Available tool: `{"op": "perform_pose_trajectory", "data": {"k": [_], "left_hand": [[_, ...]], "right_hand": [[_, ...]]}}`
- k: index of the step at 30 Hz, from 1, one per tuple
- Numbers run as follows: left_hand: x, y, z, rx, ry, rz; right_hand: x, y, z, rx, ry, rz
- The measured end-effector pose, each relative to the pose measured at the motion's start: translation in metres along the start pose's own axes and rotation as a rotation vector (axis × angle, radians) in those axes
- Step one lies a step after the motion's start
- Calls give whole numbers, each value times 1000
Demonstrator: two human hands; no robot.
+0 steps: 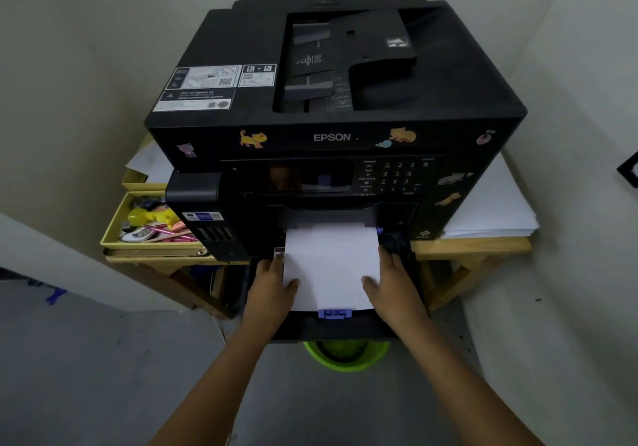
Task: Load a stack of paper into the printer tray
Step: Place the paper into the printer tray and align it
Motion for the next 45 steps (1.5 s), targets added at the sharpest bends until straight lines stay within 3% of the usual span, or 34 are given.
{"op": "perform_pose_trajectory", "data": {"k": [13, 21, 27, 33, 37, 45], "left_hand": [[-8, 7, -14, -191, -33, 47], [-14, 13, -12, -216, -89, 77], [-18, 15, -5, -221, -230, 57], [2, 32, -3, -143, -219, -164], [21, 54, 7, -161, -291, -427], [53, 72, 7, -50, -452, -623]], "right_hand": [[4, 5, -8, -134, 20, -42], [12, 10, -4, -131, 284, -61], [8, 11, 1, -116, 260, -13], [-11, 33, 9, -135, 198, 250], [-29, 58, 17, -76, 286, 425], [-62, 69, 12, -124, 344, 457]]}}
Point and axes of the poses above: each hand's wrist, its own y-axis away from the middle knuckle, its own z-axis out of the back of the hand, x = y × z, the point moved 1 cm from there along -y, towards the middle knuckle, and after that the axes turned 3 degrees about y, right-handed, at the moved point
